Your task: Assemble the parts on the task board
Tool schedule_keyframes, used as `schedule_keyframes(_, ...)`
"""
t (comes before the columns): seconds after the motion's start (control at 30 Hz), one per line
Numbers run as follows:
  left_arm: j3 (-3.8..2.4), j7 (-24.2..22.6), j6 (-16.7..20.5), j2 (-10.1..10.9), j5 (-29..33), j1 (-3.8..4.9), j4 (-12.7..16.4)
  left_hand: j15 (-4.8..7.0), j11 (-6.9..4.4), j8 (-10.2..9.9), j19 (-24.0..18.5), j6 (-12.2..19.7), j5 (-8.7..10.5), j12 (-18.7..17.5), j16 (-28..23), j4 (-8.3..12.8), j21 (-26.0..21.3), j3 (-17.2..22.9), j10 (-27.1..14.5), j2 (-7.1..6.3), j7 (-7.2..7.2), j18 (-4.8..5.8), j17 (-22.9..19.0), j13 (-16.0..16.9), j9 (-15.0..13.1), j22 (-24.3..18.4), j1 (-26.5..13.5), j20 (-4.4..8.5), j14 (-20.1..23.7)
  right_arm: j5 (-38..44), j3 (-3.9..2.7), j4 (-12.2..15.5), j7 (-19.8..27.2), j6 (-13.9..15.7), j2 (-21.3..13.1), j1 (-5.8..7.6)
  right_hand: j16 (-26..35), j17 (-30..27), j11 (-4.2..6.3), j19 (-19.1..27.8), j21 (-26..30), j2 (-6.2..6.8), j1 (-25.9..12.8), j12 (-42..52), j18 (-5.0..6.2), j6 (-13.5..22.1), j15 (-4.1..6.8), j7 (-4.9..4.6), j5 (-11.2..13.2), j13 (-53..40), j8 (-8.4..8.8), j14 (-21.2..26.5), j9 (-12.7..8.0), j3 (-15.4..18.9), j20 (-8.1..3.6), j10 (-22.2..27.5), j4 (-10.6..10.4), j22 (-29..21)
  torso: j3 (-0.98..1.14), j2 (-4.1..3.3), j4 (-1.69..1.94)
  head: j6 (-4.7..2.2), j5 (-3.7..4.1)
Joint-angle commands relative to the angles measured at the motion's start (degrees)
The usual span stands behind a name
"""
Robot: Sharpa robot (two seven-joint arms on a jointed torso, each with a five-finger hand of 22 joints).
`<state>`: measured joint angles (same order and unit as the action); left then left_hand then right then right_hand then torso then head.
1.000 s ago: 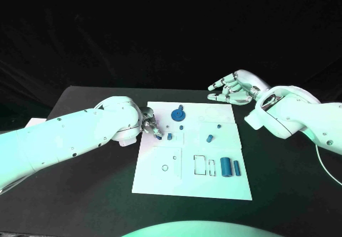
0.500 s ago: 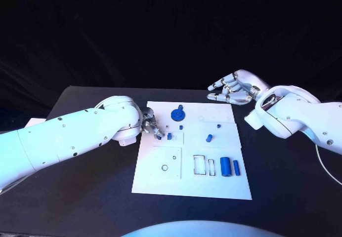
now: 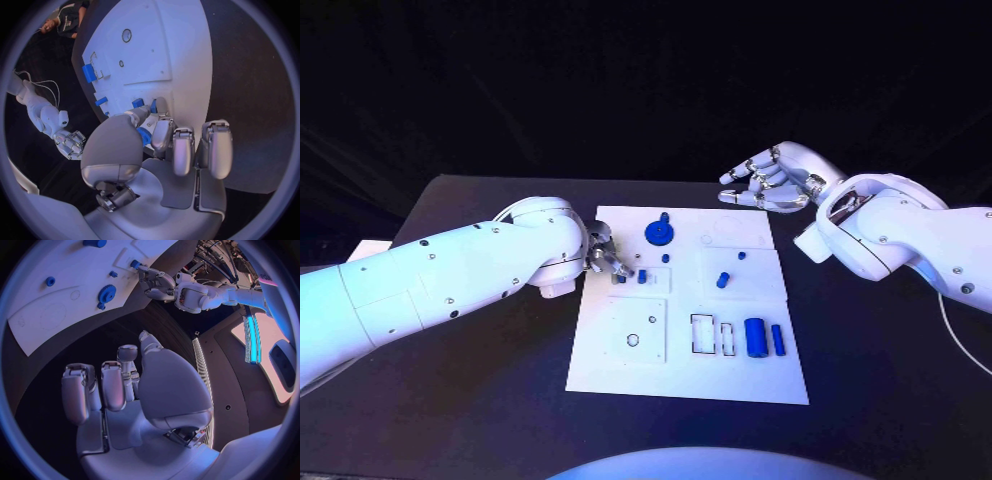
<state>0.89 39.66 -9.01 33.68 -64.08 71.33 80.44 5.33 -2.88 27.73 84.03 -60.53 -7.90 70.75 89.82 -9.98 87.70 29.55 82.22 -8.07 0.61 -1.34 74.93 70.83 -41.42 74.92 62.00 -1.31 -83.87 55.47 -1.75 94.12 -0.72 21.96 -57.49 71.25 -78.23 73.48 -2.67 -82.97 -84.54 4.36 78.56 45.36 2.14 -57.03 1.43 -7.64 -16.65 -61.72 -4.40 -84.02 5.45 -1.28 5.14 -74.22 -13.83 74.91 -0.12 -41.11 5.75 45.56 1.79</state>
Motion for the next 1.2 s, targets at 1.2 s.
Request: schedule_keyframes(1.2,0.01,1.0,3.6,0.7,0.0,-0.13,0.5,0.57,-0.33,1.0,5.2,-1.0,0.41,1.2,0.2,-6.7,0.7,-19.7,0.9,0.79,-0.15,0.89,15.1,1.0,-0.3,14.0,-3.3,0.74,-6.1,0.3,-0.01,0.0,0.4,-0.7,-0.1,-0.03,0.2,-0.1,-0.05,0.4,0.3,-0.23,-0.1,0.2,0.36,-0.5,-0.04,-0.14,-0.2,0.0,-0.29,-2.4,0.1,0.0,-0.09,0.0,-0.2,5.7,-0.08,-0.03,0.05,0.02,0.09)
